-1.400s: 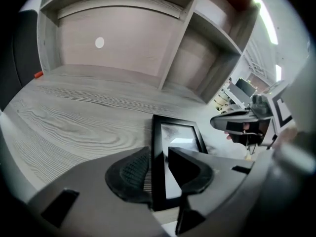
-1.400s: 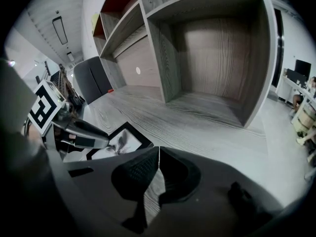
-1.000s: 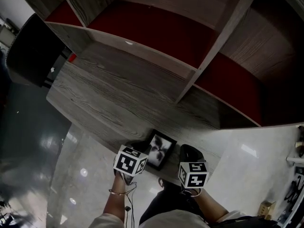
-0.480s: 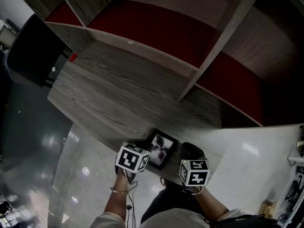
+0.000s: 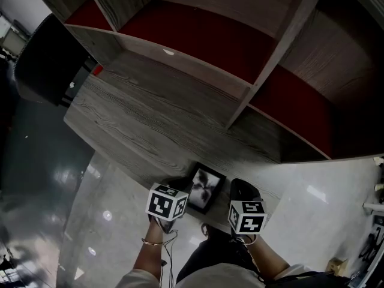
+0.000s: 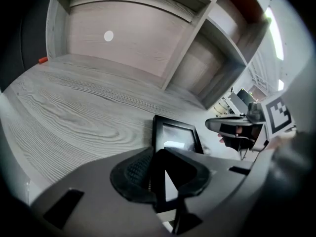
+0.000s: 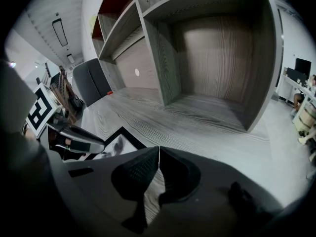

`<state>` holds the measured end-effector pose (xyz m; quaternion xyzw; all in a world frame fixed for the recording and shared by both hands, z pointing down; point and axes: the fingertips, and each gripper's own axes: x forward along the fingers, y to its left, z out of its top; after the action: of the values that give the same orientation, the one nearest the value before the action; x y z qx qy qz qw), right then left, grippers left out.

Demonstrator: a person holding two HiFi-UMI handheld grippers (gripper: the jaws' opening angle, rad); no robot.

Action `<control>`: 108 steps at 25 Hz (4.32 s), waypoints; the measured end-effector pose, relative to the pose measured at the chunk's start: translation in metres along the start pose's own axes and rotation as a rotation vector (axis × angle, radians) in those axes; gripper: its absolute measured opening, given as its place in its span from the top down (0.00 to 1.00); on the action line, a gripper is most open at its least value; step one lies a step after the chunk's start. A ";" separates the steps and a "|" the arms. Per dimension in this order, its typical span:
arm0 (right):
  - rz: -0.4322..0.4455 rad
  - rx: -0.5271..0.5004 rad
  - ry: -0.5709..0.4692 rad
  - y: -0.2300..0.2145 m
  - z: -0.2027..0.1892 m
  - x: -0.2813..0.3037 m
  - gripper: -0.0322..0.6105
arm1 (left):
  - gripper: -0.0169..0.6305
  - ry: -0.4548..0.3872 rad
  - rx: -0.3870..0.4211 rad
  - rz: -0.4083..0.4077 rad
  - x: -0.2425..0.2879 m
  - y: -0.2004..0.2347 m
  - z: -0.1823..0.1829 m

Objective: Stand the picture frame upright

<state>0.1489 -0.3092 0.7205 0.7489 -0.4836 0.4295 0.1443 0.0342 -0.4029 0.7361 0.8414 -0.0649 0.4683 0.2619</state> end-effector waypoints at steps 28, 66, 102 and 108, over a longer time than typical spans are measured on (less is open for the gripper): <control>0.035 -0.074 -0.163 0.018 0.045 -0.064 0.90 | 0.86 -0.338 -0.058 0.097 -0.094 -0.030 0.038; 0.074 -0.121 -0.457 0.060 0.161 -0.159 0.90 | 0.86 -0.666 0.054 0.173 -0.237 -0.064 0.120; 0.057 -0.110 -0.460 0.053 0.239 -0.139 0.90 | 0.86 -0.881 0.195 0.131 -0.305 -0.054 0.350; 0.031 -0.099 -0.455 0.045 0.248 -0.139 0.90 | 0.86 -0.898 0.221 0.111 -0.307 -0.056 0.376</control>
<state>0.2129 -0.4045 0.4570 0.8109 -0.5356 0.2276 0.0614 0.1680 -0.5851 0.3033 0.9789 -0.1667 0.0749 0.0914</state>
